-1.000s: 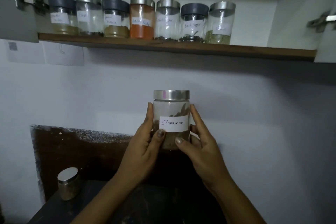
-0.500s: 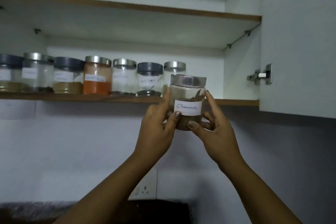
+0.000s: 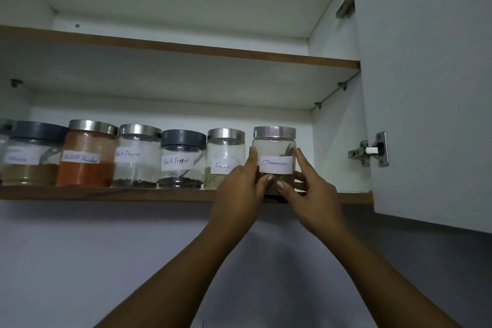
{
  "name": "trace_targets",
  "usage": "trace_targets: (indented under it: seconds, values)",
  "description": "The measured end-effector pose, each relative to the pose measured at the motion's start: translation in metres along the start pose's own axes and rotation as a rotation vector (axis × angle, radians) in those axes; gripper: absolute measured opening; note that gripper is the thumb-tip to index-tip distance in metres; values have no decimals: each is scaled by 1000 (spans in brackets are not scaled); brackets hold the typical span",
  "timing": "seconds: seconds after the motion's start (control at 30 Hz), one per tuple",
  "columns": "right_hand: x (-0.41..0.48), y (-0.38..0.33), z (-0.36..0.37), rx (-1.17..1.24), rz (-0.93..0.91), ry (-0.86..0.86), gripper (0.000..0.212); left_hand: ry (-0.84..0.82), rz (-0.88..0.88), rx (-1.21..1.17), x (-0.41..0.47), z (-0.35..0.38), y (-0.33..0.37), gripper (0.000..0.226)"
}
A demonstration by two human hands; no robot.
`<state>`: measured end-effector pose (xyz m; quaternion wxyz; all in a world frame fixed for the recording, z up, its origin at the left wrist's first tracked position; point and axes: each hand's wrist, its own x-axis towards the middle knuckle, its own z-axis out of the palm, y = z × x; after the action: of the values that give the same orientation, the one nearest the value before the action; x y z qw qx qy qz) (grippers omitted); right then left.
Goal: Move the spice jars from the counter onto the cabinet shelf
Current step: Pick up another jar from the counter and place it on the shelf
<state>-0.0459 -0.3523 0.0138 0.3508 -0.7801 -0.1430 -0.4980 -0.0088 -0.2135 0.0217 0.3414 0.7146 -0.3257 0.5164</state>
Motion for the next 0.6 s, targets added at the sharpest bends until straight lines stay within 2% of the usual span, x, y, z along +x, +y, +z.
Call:
trace_targets:
  seconds: [0.1,0.33,0.5,0.6]
  values:
    - [4,15,0,-125,23,0,71,57,30,146,-5,9,1,56]
    - [6,28,17,-354,11,46,59,218,171,436,-14,28,-5,22]
    - [6,31,26,-380,16,101,58,256,235,469,-21,35,-7,17]
    - [8,27,27,-361,45,151,60,250,216,428,-22,34,-7,15]
